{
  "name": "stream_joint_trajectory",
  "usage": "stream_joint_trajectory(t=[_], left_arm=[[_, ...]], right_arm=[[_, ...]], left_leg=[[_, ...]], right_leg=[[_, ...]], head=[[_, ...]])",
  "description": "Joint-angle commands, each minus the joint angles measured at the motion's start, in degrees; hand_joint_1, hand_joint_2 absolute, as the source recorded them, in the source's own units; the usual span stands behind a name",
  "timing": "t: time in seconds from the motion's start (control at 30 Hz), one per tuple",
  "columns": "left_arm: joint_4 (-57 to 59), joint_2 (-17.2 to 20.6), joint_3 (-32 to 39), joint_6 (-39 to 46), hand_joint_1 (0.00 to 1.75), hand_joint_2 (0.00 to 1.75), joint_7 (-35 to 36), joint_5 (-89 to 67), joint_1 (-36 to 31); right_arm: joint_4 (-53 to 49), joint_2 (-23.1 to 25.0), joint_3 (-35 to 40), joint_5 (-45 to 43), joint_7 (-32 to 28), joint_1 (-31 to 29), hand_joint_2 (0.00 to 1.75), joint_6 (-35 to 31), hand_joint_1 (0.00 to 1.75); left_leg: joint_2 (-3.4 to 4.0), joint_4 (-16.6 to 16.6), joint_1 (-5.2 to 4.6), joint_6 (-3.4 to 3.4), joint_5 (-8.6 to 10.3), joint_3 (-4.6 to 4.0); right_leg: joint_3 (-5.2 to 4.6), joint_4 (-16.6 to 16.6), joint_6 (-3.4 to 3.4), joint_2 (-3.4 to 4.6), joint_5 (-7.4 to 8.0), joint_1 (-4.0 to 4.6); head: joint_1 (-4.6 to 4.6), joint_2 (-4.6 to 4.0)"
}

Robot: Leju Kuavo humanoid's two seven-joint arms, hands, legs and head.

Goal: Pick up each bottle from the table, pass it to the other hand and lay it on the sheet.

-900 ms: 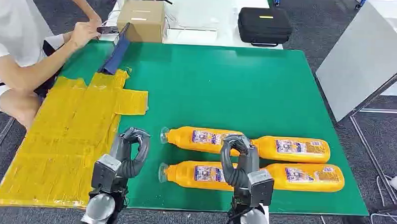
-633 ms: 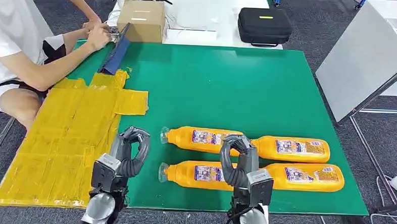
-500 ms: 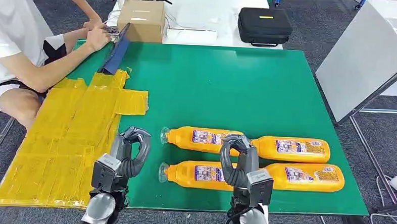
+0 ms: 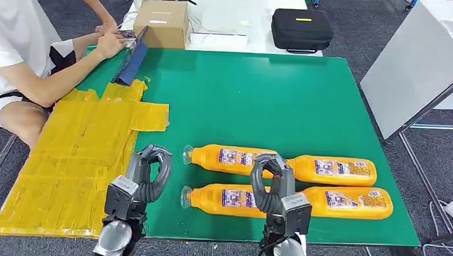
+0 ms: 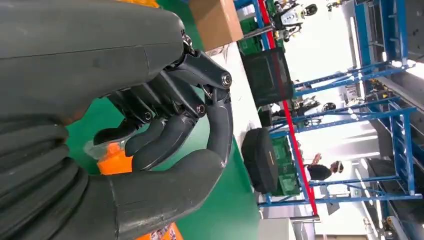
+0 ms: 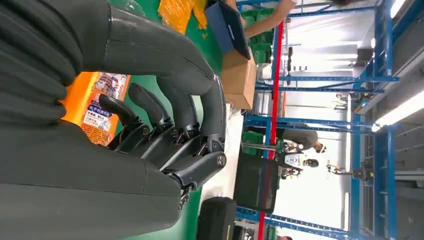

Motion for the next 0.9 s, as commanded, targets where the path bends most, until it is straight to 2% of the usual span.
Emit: stream_joint_trajectory(t=[0.03,0.07,0.1,0.13,0.17,0.23,0.33,0.37,0.43,0.47,0.5,0.57,0.63,0.67,0.73,0.77,0.83,0.9], left_arm=[[3.2,1.1,-0.9,0.0,1.75,1.75,0.2,0.2,-1.6],[3.2,1.1,-0.9,0.0,1.75,1.75,0.2,0.2,-1.6],[3.2,1.1,-0.9,0.0,0.0,1.75,0.2,0.2,-1.6],[7.5,3.7,1.0,-0.4,0.0,1.75,11.5,1.2,-9.0],[9.7,4.1,2.7,-1.9,0.0,1.75,12.0,2.1,-11.8],[11.2,3.8,4.7,-3.6,0.0,1.75,11.6,1.9,-13.5],[10.3,3.3,4.5,-3.7,0.0,1.75,11.5,1.5,-12.3],[10.1,3.3,4.3,-3.7,0.0,1.75,11.4,1.3,-12.0],[9.9,3.2,4.2,-3.5,0.0,1.75,11.4,1.2,-11.7],[9.8,3.2,4.3,-3.5,0.0,1.75,11.4,1.1,-11.7],[9.8,3.2,4.3,-3.5,0.0,1.75,11.4,1.1,-11.7],[9.8,3.2,4.3,-3.5,0.0,1.75,11.4,1.1,-11.7],[9.8,3.2,4.3,-3.5,0.0,1.75,11.4,1.1,-11.7],[9.8,3.2,4.3,-3.5,0.0,1.75,11.4,1.1,-11.7],[9.8,3.2,4.3,-3.5,0.0,1.75,11.4,1.1,-11.7],[9.8,3.2,4.3,-3.5,0.0,1.75,11.4,1.1,-11.7],[9.9,3.1,4.4,-3.5,0.0,1.75,11.4,1.0,-11.7],[9.9,3.1,4.4,-3.5,0.0,1.75,11.5,0.9,-11.7]], right_arm=[[2.9,-0.6,0.2,-0.2,0.2,-1.6,1.75,-0.1,1.75],[2.9,-0.6,0.2,-0.2,0.2,-1.6,1.75,-0.1,1.75],[2.9,-0.6,0.2,-0.2,0.2,-1.6,1.75,-0.1,0.0],[15.2,-9.7,7.4,28.6,26.7,-15.7,1.75,-10.4,0.0],[20.6,-10.0,6.4,40.0,25.0,-20.3,1.75,-10.3,0.0],[25.3,-9.4,4.5,39.1,22.4,-23.3,1.75,-10.7,0.0],[23.2,-9.1,4.7,39.4,22.2,-21.4,1.75,-10.9,0.0],[22.5,-9.2,4.8,39.5,22.3,-20.9,1.75,-10.9,0.0],[21.6,-9.2,4.9,39.7,22.6,-20.3,1.75,-11.0,0.0],[21.4,-9.2,5.0,39.9,22.8,-20.1,1.75,-11.0,0.0],[21.4,-9.2,5.0,39.9,22.8,-20.1,1.75,-11.0,0.0],[21.4,-9.2,5.0,39.9,22.8,-20.1,1.75,-11.0,0.0],[21.4,-9.2,5.0,39.9,22.8,-20.1,1.75,-11.0,0.0],[21.4,-9.2,5.0,39.9,22.8,-20.1,1.75,-11.0,0.0],[21.4,-9.2,5.0,39.9,22.8,-20.1,1.75,-11.0,0.0],[21.4,-9.2,5.0,39.9,22.8,-20.1,1.75,-11.0,0.0],[21.5,-9.3,5.1,40.3,23.2,-20.3,1.75,-11.0,0.0],[21.9,-9.4,5.6,42.3,24.3,-20.5,1.75,-11.8,0.0]], left_leg=[[-0.08,0.0,0.05,-0.12,-0.1,0.26],[-0.12,0.0,0.09,-0.19,-0.22,0.49],[-0.08,0.0,0.06,-0.12,-0.09,0.27],[-0.11,0.0,0.1,-0.19,-0.23,0.49],[0.06,0.0,0.07,-0.11,-0.03,0.25],[0.18,-0.1,0.09,-0.14,0.02,0.25],[0.1,0.0,0.12,-0.15,0.13,0.44],[-0.03,-0.1,0.07,-0.07,0.29,0.27],[-0.11,0.0,0.14,-0.12,0.18,0.43],[-0.02,-0.1,0.06,0.0,0.3,0.16],[-0.03,-0.1,0.08,-0.06,0.23,0.29],[-0.12,0.0,0.11,-0.02,0.13,0.42],[0.0,0.0,0.07,0.04,0.25,0.17],[-0.03,0.1,0.1,-0.04,0.11,0.39],[-0.06,0.0,0.08,-0.03,0.2,0.15],[-0.07,0.1,0.11,-0.09,0.1,0.32],[-0.01,0.0,0.07,-0.03,0.22,0.04],[-0.05,0.1,0.11,-0.16,0.03,0.37]], right_leg=[[0.27,-0.1,-0.06,0.04,-0.07,0.01],[0.51,0.0,-0.11,0.07,-0.17,0.04],[0.28,-0.1,-0.07,0.04,-0.07,0.02],[0.51,0.0,-0.11,0.09,-0.18,0.04],[0.24,-0.1,-0.05,0.18,0.05,0.04],[0.23,-0.1,-0.07,0.32,0.16,0.06],[0.38,-0.1,-0.2,0.26,0.25,0.07],[0.14,-0.1,-0.21,0.0,0.25,0.06],[-0.07,-0.1,-0.25,0.03,0.14,0.09],[-0.29,-0.1,-0.16,0.02,0.25,0.05],[0.2,-0.2,-0.15,0.07,0.24,0.06],[0.52,0.0,-0.01,0.02,0.16,0.07],[0.27,0.0,0.03,0.06,0.29,0.06],[0.5,0.0,-0.01,0.1,0.18,0.07],[0.25,0.0,0.02,0.01,0.25,0.08],[0.41,0.0,-0.02,0.05,0.17,0.09],[0.12,0.0,0.02,0.03,0.27,0.08],[0.44,0.1,-0.05,0.11,0.12,0.08]], head=[[0.0,0.0],[0.0,0.0],[0.0,0.0],[0.0,0.0],[0.0,0.0],[0.0,0.0],[0.02,0.0],[0.04,0.02],[0.02,0.0],[0.0,0.0],[0.02,0.02],[0.04,0.0],[0.0,0.0],[0.0,0.02],[0.0,0.0],[0.0,0.0],[0.0,0.0],[0.0,0.0]])
